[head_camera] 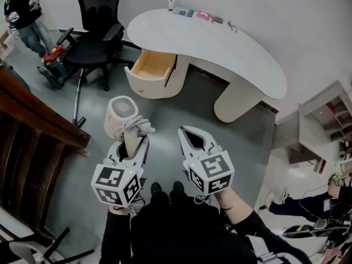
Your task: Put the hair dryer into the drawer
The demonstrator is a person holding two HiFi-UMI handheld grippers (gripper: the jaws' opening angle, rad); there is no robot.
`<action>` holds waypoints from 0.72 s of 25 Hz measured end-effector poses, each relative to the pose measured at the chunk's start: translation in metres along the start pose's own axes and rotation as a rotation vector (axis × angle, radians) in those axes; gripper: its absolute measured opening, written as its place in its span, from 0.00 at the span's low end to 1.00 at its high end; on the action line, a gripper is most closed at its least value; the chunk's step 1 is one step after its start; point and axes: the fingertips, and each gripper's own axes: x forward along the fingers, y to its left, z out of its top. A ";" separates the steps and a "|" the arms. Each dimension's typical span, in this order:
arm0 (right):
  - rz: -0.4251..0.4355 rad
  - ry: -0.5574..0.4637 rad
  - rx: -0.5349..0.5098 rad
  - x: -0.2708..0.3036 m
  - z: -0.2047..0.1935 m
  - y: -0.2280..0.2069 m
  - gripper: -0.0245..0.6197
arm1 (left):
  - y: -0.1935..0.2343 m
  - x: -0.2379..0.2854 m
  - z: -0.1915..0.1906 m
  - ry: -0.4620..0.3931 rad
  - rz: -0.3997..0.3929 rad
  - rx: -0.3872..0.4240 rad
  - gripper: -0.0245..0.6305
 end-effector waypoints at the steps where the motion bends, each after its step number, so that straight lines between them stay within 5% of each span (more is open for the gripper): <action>1: -0.006 0.001 0.000 0.001 0.000 0.000 0.04 | 0.003 -0.002 0.000 0.001 -0.001 0.001 0.22; 18: -0.131 0.017 0.040 0.004 -0.008 0.008 0.04 | 0.041 -0.026 -0.010 0.035 -0.033 0.007 0.22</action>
